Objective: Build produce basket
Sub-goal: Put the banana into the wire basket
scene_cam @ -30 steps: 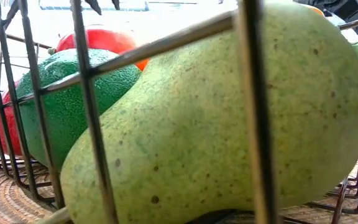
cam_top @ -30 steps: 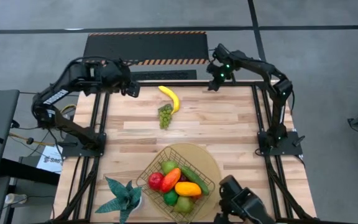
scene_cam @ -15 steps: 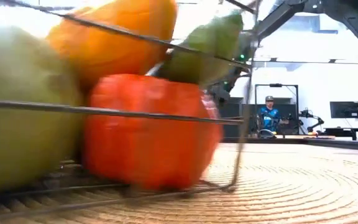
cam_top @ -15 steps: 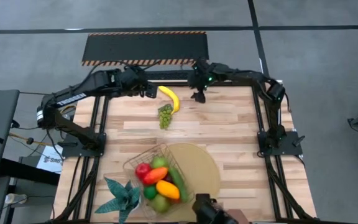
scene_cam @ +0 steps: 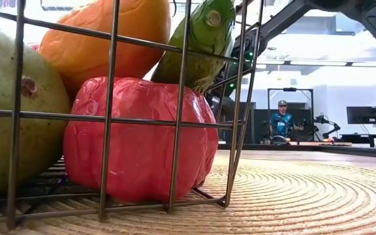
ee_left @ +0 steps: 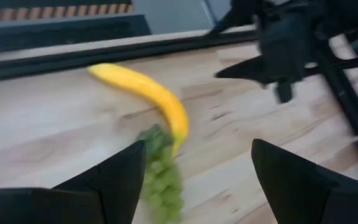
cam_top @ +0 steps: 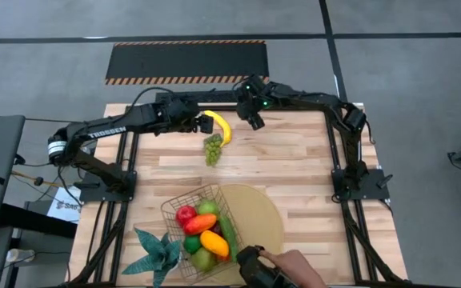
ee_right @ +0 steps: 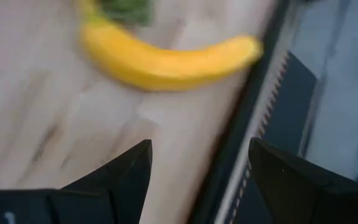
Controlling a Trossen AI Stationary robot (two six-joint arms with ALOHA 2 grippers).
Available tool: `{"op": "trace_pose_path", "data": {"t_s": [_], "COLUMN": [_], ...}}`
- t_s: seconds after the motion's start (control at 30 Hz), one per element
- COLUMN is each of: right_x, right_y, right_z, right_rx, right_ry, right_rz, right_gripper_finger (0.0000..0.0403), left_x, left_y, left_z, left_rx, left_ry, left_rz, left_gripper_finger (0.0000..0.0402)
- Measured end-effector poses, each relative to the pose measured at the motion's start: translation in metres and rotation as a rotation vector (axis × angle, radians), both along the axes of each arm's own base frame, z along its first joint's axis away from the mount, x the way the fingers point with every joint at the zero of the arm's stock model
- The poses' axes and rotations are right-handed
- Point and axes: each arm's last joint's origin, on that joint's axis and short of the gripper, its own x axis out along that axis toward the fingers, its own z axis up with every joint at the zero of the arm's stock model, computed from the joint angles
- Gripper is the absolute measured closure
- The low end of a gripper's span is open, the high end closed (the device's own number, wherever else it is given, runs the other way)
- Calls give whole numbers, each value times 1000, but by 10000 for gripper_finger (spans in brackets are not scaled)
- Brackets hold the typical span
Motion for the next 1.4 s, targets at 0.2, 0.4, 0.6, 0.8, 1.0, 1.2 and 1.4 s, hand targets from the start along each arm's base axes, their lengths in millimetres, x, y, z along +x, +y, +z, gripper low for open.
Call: {"op": "trace_pose_path", "data": {"t_s": [0.2, 0.4, 0.6, 0.8, 1.0, 1.2, 1.4], "right_x": [-3, -20, -72, -125, -159, -172, -177], "right_y": [-4, 4, 4, 17, 35, 51, 59], "right_z": [13, 31, 67, 108, 146, 169, 176], "right_rx": [229, 416, 688, 770, 702, 653, 644], "right_ry": [-39, 143, 219, 159, -9, -98, -112], "right_rz": [-291, -332, -586, -687, -704, -677, -667], "right_gripper_finger": [117, 117, 117, 117, 117, 117, 117], "left_x": [24, 50, 85, 119, 132, 132, 133], "left_y": [19, 36, 55, 68, 68, 66, 72], "left_z": [-25, -45, -89, -122, -131, -122, -150], "left_rx": [-95, -116, -149, -212, -233, -185, -233], "left_ry": [-69, -159, -171, -123, 32, 36, 83], "left_rz": [-39, -24, 60, 61, 110, 236, 319], "left_gripper_finger": [125, 125, 125, 125, 125, 125, 125]}}
